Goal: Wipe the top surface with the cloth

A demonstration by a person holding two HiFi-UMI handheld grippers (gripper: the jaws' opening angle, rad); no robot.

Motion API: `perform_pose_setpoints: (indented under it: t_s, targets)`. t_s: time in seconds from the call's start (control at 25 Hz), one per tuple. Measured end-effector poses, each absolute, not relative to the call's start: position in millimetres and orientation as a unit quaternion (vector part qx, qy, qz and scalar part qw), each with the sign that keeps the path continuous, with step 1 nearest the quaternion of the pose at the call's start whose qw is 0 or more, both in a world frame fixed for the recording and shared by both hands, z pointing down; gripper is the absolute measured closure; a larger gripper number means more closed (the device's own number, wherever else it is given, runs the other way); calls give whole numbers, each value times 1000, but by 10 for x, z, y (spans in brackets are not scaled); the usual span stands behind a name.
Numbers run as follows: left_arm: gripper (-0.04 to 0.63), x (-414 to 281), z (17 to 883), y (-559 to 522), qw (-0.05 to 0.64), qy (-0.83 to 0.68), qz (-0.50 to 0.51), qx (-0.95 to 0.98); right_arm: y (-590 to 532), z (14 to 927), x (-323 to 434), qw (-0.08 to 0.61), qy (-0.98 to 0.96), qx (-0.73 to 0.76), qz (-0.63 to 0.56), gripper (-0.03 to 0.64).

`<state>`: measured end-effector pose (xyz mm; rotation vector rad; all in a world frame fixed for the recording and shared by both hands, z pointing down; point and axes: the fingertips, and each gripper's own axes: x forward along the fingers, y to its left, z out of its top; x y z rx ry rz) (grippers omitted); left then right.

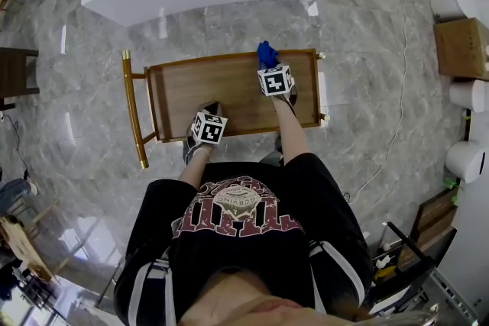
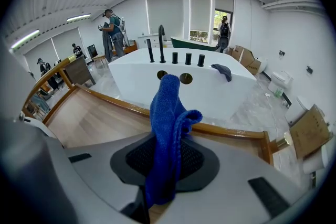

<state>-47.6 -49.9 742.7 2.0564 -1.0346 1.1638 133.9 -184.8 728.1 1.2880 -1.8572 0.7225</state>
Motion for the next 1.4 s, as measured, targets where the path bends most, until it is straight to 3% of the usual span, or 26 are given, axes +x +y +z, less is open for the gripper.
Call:
perform_pose_setpoints:
  t_s: [1.4]
  targets:
    - [549,-447,7434,-490,277,-375,446,764,-1827,7337,2657,369,-665,577,300,531]
